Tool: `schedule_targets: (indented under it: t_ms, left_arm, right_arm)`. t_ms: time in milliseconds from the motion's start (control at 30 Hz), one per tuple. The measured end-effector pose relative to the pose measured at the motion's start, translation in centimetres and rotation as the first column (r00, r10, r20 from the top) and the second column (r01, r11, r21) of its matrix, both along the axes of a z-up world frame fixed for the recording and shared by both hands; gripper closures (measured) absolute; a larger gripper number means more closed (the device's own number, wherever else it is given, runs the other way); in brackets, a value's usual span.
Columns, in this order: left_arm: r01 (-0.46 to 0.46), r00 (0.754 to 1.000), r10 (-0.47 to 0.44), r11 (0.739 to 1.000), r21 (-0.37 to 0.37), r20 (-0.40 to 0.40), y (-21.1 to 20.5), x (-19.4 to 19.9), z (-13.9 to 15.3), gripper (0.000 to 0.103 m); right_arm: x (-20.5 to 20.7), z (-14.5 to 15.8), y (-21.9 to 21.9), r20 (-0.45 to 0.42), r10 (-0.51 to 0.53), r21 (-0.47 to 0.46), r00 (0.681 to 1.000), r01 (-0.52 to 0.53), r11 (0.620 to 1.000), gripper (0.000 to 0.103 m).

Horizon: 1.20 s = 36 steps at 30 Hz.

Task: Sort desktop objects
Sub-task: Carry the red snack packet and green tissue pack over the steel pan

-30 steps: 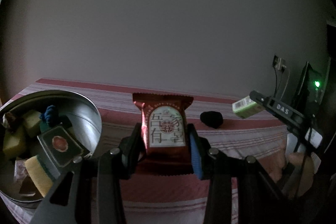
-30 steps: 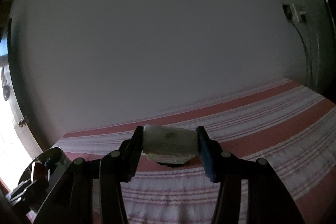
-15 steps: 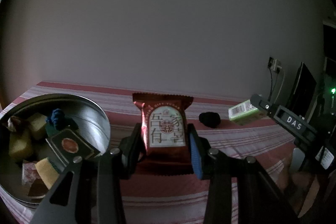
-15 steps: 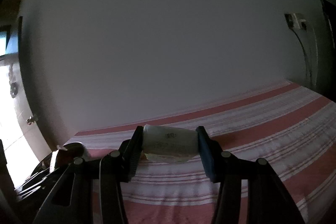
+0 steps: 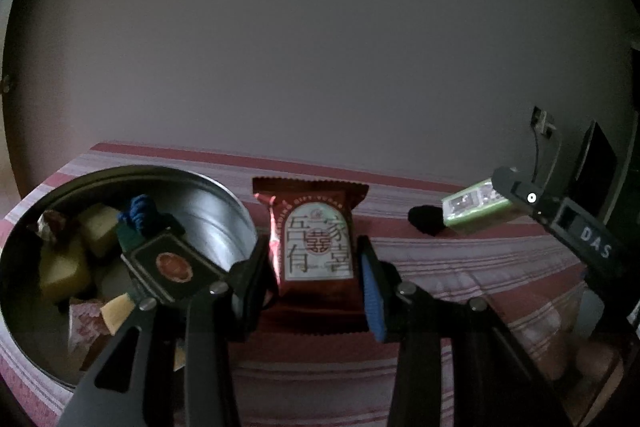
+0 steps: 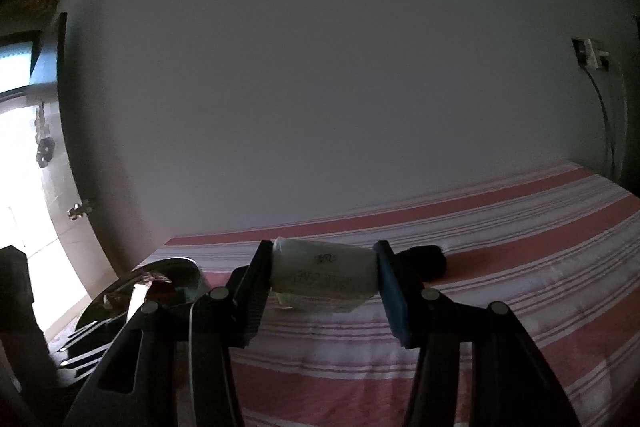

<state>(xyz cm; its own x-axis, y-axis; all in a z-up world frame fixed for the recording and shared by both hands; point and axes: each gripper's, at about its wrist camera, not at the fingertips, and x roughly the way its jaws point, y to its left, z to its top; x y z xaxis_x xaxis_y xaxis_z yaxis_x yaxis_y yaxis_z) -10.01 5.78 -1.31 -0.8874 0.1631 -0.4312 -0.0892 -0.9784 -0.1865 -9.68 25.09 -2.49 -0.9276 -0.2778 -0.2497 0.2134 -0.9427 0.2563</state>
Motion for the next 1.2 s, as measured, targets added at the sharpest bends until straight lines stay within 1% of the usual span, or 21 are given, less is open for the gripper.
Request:
schedule_targets:
  t_ms: [200, 433, 500, 533, 633, 933, 1000, 1200]
  left_arm:
    - [-0.029, 1.0, 0.029, 0.999, 0.016, 0.006, -1.9, 0.3, 0.0, 0.062]
    - [-0.077, 0.997, 0.077, 0.996, 0.034, -0.009, -4.6, 1.7, 0.5, 0.062]
    - [-0.092, 0.996, 0.092, 0.995, 0.034, -0.012, -5.2, 2.1, 0.6, 0.062]
    - [-0.102, 0.995, 0.102, 0.994, 0.036, -0.012, -5.6, 2.3, 0.6, 0.062]
    - [-0.13, 0.991, 0.13, 0.99, 0.047, -0.008, -7.0, 2.5, 0.6, 0.062]
    - [-0.243, 0.97, 0.243, 0.968, 0.061, 0.012, -11.5, 3.2, 0.9, 0.062]
    - [-0.265, 0.964, 0.264, 0.963, 0.052, 0.022, -12.2, 3.1, 0.9, 0.062]
    - [-0.316, 0.948, 0.314, 0.948, 0.046, 0.045, -14.2, 3.1, 0.3, 0.062]
  right_arm:
    - [0.5, 0.2, -1.8, -0.008, 0.045, 0.014, 0.999, -0.045, 0.999, 0.05]
    - [0.9, 0.6, -5.6, -0.025, 0.126, 0.032, 0.992, -0.125, 0.992, 0.05]
    - [0.8, 1.1, -6.6, -0.033, 0.147, 0.039, 0.989, -0.145, 0.989, 0.05]
    - [1.1, 1.6, -6.1, -0.035, 0.154, 0.04, 0.987, -0.152, 0.988, 0.05]
    - [1.1, 1.8, -7.7, -0.037, 0.185, 0.049, 0.982, -0.183, 0.982, 0.05]
    - [0.1, 2.3, -12.7, -0.031, 0.282, 0.071, 0.959, -0.279, 0.958, 0.05]
    - [-0.1, 2.7, -13.9, -0.032, 0.299, 0.078, 0.954, -0.296, 0.952, 0.05]
    - [-1.8, 3.0, -16.9, -0.014, 0.327, 0.087, 0.945, -0.325, 0.942, 0.05]
